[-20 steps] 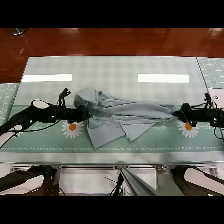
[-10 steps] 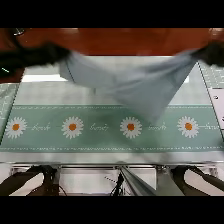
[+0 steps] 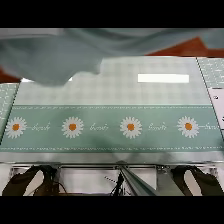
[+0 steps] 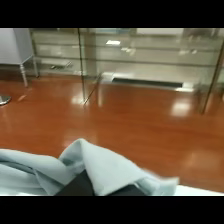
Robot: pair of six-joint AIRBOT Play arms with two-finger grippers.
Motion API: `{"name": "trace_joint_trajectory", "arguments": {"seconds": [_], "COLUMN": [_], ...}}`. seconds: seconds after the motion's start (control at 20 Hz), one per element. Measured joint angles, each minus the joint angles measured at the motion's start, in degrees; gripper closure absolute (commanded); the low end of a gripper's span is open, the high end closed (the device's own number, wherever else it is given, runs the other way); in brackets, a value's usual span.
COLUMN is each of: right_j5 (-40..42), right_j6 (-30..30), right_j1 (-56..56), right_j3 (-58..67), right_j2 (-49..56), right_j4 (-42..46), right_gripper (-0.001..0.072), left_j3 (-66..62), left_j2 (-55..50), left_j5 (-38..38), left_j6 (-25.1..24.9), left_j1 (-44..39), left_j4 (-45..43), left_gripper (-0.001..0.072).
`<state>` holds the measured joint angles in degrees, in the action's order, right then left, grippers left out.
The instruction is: Fold the shirts.
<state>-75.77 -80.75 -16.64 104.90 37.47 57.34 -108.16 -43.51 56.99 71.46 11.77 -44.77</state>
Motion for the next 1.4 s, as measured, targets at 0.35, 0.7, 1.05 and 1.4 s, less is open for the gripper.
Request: {"name": "trace_joint_trajectory", "arguments": {"seconds": [0.35, 0.7, 1.05, 1.4], "right_j5": [-12.2, -11.4, 9.1, 20.4], "right_j6": [-3.5, -2.9, 1.2, 6.8], "right_j1": [0.0, 0.1, 0.1, 0.1], "right_j3": [-0.9, -23.5, -49.4, -37.0], "right_j2": [-8.3, -9.0, 5.2, 38.2], "right_j4": [4.8, 1.2, -2.6, -18.5], "right_gripper": [0.0684, 0.0684, 0.0684, 0.0682], "left_j3": [0.3, 24.0, 44.3, 37.1], "left_j2": [7.8, 6.1, -11.8, -30.9], "left_j5": [5.0, 9.7, -8.9, -21.7], "left_j6": [3.2, 4.0, -2.5, -3.6], "left_j1": [0.8, 0.0, -9.6, -13.3], "left_j4": [-11.2, -7.4, -2.3, 2.3], "left_gripper": [0.0681, 0.0681, 0.068, 0.0678]}}
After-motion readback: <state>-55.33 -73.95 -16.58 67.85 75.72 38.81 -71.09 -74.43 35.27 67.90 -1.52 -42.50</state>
